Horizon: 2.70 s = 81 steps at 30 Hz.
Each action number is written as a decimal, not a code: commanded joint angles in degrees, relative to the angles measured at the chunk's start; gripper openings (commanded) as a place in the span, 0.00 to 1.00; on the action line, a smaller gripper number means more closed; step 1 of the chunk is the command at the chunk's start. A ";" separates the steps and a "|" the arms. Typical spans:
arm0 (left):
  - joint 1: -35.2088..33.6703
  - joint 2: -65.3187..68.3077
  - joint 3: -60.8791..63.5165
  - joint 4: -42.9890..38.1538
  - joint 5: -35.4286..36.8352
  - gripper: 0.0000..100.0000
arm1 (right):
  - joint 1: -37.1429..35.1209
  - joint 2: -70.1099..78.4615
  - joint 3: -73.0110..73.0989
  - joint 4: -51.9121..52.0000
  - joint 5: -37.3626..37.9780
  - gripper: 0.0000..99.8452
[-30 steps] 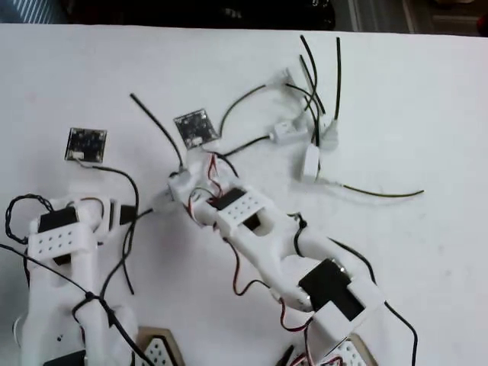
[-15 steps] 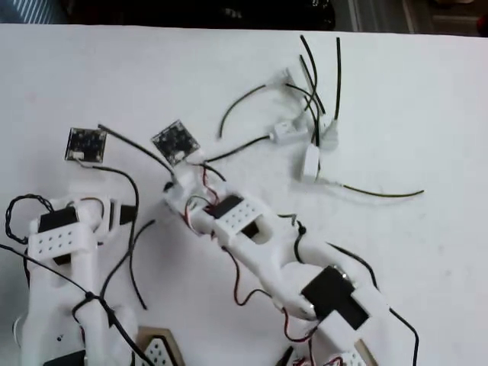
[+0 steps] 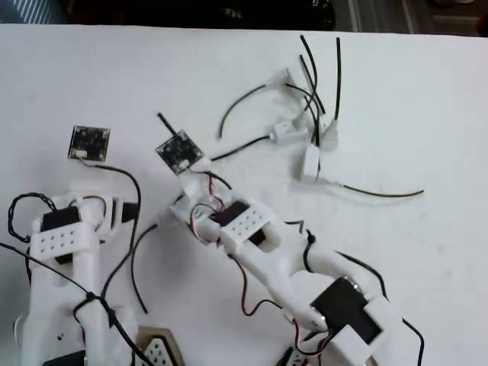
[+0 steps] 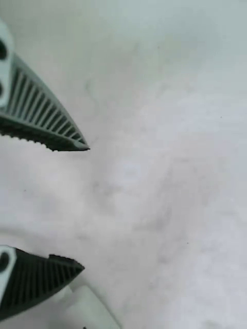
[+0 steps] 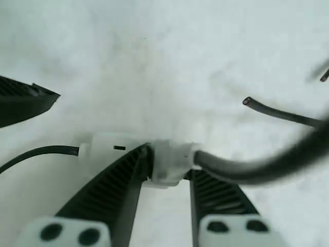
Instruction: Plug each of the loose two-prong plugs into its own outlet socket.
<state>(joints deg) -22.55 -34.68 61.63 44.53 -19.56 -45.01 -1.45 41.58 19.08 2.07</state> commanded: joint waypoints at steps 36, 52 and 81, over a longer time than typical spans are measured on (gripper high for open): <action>0.75 -1.63 0.88 -1.14 0.09 0.32 | 0.48 -9.98 1.85 10.42 6.77 0.02; 0.84 -1.54 0.88 -1.14 0.09 0.32 | 7.96 -20.97 1.58 44.79 7.65 0.02; 0.84 -1.36 0.97 -1.14 0.00 0.32 | 18.68 1.19 -13.89 54.81 5.27 0.13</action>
<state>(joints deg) -22.55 -34.68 62.68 44.35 -19.56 -29.19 -0.04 29.89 76.84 8.84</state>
